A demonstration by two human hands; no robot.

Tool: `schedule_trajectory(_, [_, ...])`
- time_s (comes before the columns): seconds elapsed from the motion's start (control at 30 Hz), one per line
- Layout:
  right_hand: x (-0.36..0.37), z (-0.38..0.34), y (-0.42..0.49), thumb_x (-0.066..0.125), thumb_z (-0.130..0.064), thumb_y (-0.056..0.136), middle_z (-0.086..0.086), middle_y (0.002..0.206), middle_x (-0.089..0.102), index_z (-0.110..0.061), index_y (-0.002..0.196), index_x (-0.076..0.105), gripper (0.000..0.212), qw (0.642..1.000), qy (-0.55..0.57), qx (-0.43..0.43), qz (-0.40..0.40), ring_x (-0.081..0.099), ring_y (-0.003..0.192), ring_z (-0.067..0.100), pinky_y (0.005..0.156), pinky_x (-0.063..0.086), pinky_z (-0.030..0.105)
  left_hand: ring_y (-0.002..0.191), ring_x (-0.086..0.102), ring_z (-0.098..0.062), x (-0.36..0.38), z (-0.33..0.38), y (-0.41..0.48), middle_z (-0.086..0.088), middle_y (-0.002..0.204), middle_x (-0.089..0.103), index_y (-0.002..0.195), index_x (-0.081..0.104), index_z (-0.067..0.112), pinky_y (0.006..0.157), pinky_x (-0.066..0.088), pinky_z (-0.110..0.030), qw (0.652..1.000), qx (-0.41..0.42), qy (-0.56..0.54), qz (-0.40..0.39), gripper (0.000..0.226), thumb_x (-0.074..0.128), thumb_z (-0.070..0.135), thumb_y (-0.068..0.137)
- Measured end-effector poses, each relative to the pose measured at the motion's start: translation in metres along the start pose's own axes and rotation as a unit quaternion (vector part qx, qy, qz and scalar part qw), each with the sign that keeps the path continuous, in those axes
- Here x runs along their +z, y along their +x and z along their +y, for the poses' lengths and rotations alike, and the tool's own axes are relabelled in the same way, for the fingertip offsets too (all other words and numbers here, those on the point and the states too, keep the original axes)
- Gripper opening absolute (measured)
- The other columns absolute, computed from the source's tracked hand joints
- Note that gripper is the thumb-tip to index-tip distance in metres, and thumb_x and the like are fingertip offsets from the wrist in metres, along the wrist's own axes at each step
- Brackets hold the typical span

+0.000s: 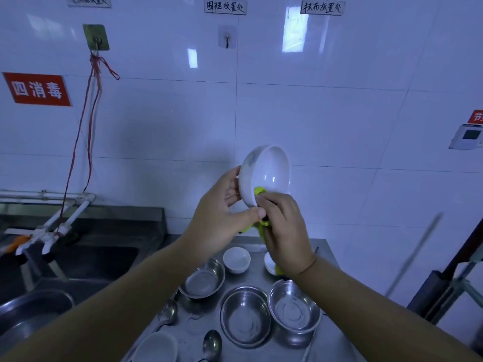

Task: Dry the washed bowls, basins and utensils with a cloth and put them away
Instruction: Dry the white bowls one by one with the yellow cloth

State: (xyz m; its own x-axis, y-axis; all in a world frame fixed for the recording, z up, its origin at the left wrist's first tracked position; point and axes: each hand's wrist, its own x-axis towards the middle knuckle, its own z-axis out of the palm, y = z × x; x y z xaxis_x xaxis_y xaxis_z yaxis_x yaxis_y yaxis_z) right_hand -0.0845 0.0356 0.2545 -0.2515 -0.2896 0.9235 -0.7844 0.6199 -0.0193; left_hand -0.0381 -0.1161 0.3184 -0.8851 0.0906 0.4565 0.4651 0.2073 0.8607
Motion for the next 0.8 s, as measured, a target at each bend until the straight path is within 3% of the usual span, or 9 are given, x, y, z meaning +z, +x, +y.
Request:
schedule_trajectory(0.1, [0.002, -0.013, -0.003, 0.042, 0.001, 0.076, 0.003, 0.119, 0.046, -0.012, 0.122, 0.047, 0.048, 0.998, 0.055, 0.040, -0.002, 0.049, 0.107, 0.023, 0.088, 0.045, 0.033, 0.094, 0.065, -0.001, 0.002, 0.002, -0.001, 0.008, 0.101, 0.068, 0.123, 0.056, 0.021, 0.083, 0.050, -0.016, 0.999, 0.020, -0.019, 0.021, 0.062, 0.072, 0.015, 0.064])
schedule_trajectory(0.17, [0.000, -0.008, -0.003, 0.041, 0.002, 0.078, 0.005, 0.118, 0.047, -0.010, 0.122, 0.048, 0.046, 0.999, 0.050, 0.016, -0.009, 0.050, 0.105, 0.024, 0.087, 0.045, 0.033, 0.088, 0.066, -0.002, -0.001, 0.007, 0.000, 0.006, 0.093, 0.070, 0.119, 0.060, 0.024, 0.082, 0.052, -0.019, 1.000, 0.027, 0.001, 0.014, 0.060, 0.073, 0.014, 0.061])
schedule_trajectory(0.27, [-0.008, 0.015, 0.000, 0.051, 0.000, 0.093, 0.010, 0.111, 0.050, -0.005, 0.119, 0.051, 0.027, 0.992, -0.038, -0.116, -0.016, 0.053, 0.096, 0.028, 0.084, 0.044, 0.035, 0.076, 0.067, -0.006, -0.015, 0.023, 0.006, 0.002, 0.084, 0.072, 0.100, 0.067, 0.035, 0.075, 0.055, -0.028, 0.996, 0.026, 0.071, -0.038, 0.048, 0.073, 0.016, 0.057])
schedule_trajectory(0.37, [-0.017, 0.037, 0.002, 0.066, 0.001, 0.086, 0.013, 0.110, 0.053, -0.002, 0.116, 0.054, 0.032, 0.966, -0.091, -0.238, -0.039, 0.056, 0.096, 0.030, 0.089, 0.047, 0.039, 0.072, 0.068, -0.014, -0.032, 0.038, 0.017, 0.002, 0.079, 0.073, 0.096, 0.066, 0.043, 0.074, 0.052, -0.031, 0.978, 0.020, 0.158, -0.132, 0.043, 0.071, 0.023, 0.059])
schedule_trajectory(0.43, [-0.019, 0.035, 0.002, 0.063, 0.001, 0.088, 0.010, 0.113, 0.051, -0.003, 0.119, 0.051, 0.034, 0.974, -0.082, -0.205, -0.044, 0.054, 0.099, 0.028, 0.090, 0.046, 0.037, 0.078, 0.068, -0.007, -0.031, 0.034, 0.020, 0.010, 0.085, 0.073, 0.107, 0.066, 0.038, 0.074, 0.052, -0.022, 0.989, -0.001, 0.113, -0.093, 0.048, 0.073, 0.028, 0.060])
schedule_trajectory(0.53, [-0.018, 0.019, 0.002, 0.052, -0.004, 0.093, 0.005, 0.113, 0.048, -0.006, 0.120, 0.048, 0.027, 0.992, -0.051, -0.113, -0.036, 0.051, 0.097, 0.024, 0.087, 0.042, 0.032, 0.092, 0.067, -0.005, -0.014, 0.017, 0.008, 0.011, 0.099, 0.072, 0.121, 0.058, 0.025, 0.080, 0.051, -0.022, 0.999, -0.021, 0.013, -0.028, 0.061, 0.078, 0.020, 0.064])
schedule_trajectory(0.7, [-0.012, -0.002, -0.009, 0.036, -0.016, 0.102, 0.006, 0.115, 0.049, -0.007, 0.120, 0.048, 0.024, 0.997, -0.026, -0.066, -0.018, 0.053, 0.100, 0.025, 0.088, 0.042, 0.031, 0.085, 0.069, -0.007, 0.003, 0.004, -0.008, 0.006, 0.089, 0.073, 0.100, 0.064, 0.035, 0.072, 0.052, -0.019, 1.000, 0.008, -0.024, 0.000, 0.047, 0.076, 0.005, 0.066])
schedule_trajectory(0.8, [-0.016, 0.011, -0.013, 0.048, -0.010, 0.099, 0.008, 0.108, 0.053, -0.007, 0.121, 0.049, 0.023, 0.992, -0.047, -0.110, -0.042, 0.054, 0.092, 0.028, 0.082, 0.046, 0.036, 0.073, 0.067, -0.001, -0.006, 0.012, -0.003, 0.011, 0.079, 0.072, 0.096, 0.067, 0.029, 0.065, 0.049, -0.012, 0.998, 0.005, 0.040, -0.048, 0.043, 0.077, -0.001, 0.067])
